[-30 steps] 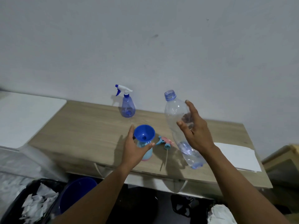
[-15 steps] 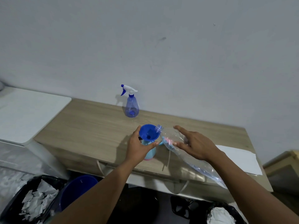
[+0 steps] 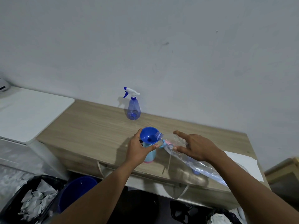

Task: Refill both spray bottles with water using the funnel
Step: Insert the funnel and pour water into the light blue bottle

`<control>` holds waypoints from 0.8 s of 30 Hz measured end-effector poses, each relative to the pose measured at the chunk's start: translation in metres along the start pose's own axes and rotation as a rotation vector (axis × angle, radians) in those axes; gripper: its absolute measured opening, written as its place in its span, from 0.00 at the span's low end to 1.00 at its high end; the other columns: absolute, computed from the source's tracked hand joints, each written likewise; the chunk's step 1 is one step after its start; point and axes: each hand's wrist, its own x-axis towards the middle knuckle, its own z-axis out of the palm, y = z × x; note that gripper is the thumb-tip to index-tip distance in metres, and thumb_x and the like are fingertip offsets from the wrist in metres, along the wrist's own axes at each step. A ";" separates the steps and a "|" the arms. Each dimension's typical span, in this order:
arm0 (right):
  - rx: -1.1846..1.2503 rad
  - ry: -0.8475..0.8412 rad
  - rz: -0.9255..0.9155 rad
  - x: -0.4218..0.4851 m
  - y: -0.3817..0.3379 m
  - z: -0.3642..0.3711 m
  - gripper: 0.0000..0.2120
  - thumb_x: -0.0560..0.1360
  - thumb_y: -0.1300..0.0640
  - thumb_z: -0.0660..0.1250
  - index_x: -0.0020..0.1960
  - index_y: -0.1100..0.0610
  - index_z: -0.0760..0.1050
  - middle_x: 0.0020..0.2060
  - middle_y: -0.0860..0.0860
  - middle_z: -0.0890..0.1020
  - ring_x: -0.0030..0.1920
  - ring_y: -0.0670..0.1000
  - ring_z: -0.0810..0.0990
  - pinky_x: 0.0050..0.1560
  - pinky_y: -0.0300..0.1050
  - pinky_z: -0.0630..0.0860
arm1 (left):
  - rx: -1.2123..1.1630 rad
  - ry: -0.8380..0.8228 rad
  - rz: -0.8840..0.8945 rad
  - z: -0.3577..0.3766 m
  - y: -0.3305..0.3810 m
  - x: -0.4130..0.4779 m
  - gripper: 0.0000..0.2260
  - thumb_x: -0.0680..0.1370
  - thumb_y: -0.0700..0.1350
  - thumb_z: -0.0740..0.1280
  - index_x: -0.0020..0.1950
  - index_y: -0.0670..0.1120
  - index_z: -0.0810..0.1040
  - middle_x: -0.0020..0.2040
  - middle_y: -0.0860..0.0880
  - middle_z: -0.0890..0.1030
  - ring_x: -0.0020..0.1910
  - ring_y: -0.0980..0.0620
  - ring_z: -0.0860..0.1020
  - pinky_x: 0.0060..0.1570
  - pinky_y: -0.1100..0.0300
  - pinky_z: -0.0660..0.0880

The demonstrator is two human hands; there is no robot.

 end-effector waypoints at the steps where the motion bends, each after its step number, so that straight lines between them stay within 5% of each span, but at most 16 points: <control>1: -0.005 -0.005 0.003 0.001 0.000 -0.001 0.36 0.71 0.23 0.52 0.76 0.35 0.53 0.48 0.51 0.84 0.55 0.56 0.81 0.50 0.52 0.78 | 0.002 0.001 -0.002 0.000 0.000 0.000 0.41 0.56 0.67 0.80 0.66 0.58 0.73 0.56 0.55 0.81 0.55 0.53 0.81 0.55 0.46 0.80; 8: -0.054 -0.035 -0.004 0.004 0.000 -0.012 0.34 0.74 0.26 0.56 0.76 0.36 0.55 0.49 0.52 0.84 0.56 0.57 0.81 0.52 0.53 0.78 | -0.001 -0.013 0.026 -0.001 0.007 -0.002 0.34 0.58 0.62 0.80 0.61 0.62 0.74 0.54 0.56 0.82 0.53 0.58 0.81 0.57 0.50 0.79; 15: -0.084 -0.040 -0.004 0.006 0.001 -0.015 0.34 0.73 0.26 0.56 0.76 0.35 0.55 0.53 0.53 0.84 0.58 0.58 0.80 0.52 0.53 0.78 | 0.018 -0.014 0.054 -0.002 0.014 -0.005 0.35 0.63 0.48 0.83 0.49 0.82 0.68 0.50 0.62 0.81 0.50 0.63 0.80 0.54 0.58 0.78; 20: -0.101 -0.041 -0.012 0.007 0.002 -0.018 0.34 0.73 0.26 0.56 0.75 0.35 0.56 0.54 0.52 0.83 0.58 0.58 0.80 0.52 0.53 0.77 | 0.016 -0.019 0.044 -0.003 0.015 -0.007 0.31 0.63 0.50 0.83 0.52 0.78 0.72 0.50 0.60 0.82 0.51 0.62 0.81 0.55 0.55 0.80; 24: -0.111 -0.037 -0.011 0.006 0.000 -0.022 0.33 0.73 0.27 0.57 0.75 0.35 0.57 0.55 0.52 0.83 0.58 0.58 0.80 0.52 0.52 0.77 | 0.011 -0.033 0.050 -0.003 0.013 -0.006 0.29 0.61 0.57 0.82 0.59 0.60 0.76 0.52 0.58 0.83 0.53 0.59 0.81 0.56 0.48 0.80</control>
